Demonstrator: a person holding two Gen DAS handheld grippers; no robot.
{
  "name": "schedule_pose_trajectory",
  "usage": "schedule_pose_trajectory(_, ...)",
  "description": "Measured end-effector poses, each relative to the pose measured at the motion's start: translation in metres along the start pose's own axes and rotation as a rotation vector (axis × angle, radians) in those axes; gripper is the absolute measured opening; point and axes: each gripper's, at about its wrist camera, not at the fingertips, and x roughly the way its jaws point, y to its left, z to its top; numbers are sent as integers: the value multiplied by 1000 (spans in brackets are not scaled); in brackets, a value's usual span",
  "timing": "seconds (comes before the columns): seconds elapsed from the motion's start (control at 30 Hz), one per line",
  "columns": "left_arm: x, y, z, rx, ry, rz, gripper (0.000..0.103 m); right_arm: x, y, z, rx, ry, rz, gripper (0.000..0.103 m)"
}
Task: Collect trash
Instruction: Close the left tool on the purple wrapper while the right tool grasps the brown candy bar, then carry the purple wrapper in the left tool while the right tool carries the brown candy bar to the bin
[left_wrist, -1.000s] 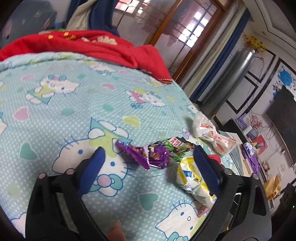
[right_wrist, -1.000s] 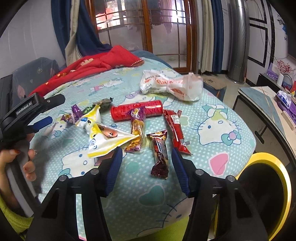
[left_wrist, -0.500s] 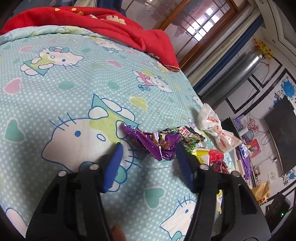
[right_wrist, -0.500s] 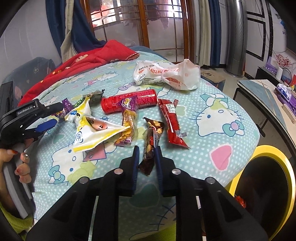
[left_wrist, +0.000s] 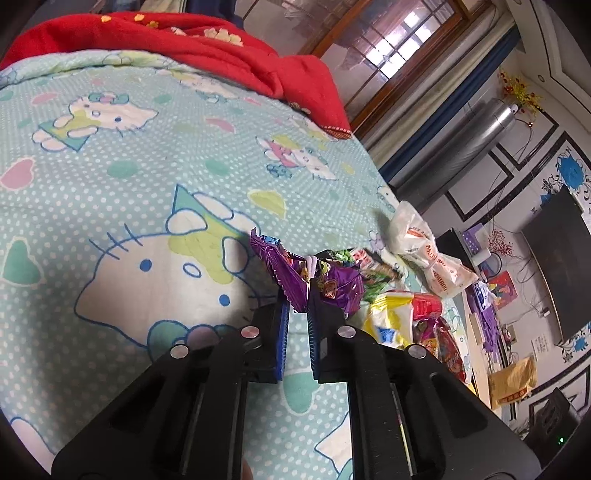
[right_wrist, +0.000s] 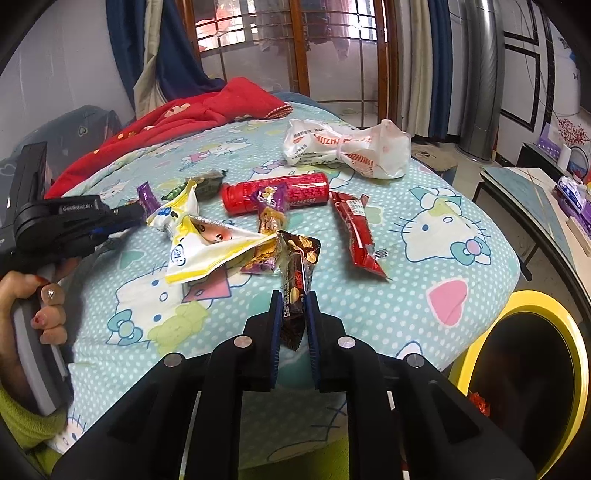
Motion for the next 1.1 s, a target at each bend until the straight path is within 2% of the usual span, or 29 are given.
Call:
schedule_pose_trajectory(0.33,-27,-17,10,65,-117,-9,5,-9,2,1,-12,-27,3,12)
schedule_pose_trajectory(0.47,-34,-25,11,92,-138,-25,5,-13,0,4,-5,-37,0,12)
schedule_pose_trajectory(1.1,-45,-73,-6,244,-135,-120,5,-46,-15,18,18,-102,0,12)
